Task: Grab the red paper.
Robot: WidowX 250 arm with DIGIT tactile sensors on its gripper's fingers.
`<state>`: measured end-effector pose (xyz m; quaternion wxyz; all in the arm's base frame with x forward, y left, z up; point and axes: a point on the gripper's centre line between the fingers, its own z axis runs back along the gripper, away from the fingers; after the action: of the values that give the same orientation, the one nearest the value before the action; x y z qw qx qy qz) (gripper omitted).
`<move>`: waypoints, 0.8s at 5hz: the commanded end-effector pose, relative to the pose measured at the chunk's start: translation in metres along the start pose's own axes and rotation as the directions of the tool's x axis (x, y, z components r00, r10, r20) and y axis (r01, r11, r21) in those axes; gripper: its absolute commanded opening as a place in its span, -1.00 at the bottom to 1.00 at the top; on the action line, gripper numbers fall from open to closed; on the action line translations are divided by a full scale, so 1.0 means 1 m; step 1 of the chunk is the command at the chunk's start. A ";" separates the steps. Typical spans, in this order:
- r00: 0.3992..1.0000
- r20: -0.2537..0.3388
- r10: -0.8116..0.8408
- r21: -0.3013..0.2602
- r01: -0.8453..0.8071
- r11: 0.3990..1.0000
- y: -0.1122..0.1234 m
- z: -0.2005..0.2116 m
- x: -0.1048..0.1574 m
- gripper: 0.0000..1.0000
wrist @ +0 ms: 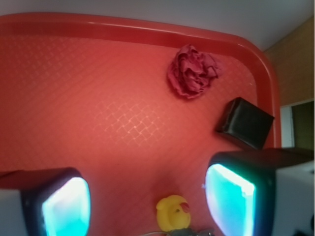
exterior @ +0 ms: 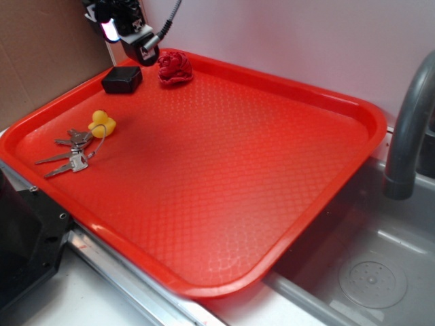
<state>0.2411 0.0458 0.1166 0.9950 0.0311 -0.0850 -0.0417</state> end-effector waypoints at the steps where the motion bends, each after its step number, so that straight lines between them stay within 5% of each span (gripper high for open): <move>1: 0.999 0.051 0.008 0.022 -0.009 1.000 0.003 0.013 0.014 1.00; 3: 0.998 0.056 -0.035 0.062 0.032 0.998 0.017 -0.018 0.019 1.00; 4: 0.994 0.093 -0.061 0.039 0.057 0.998 0.027 -0.036 0.029 1.00</move>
<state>0.2672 0.0678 0.0732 0.9907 0.0382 -0.1059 -0.0763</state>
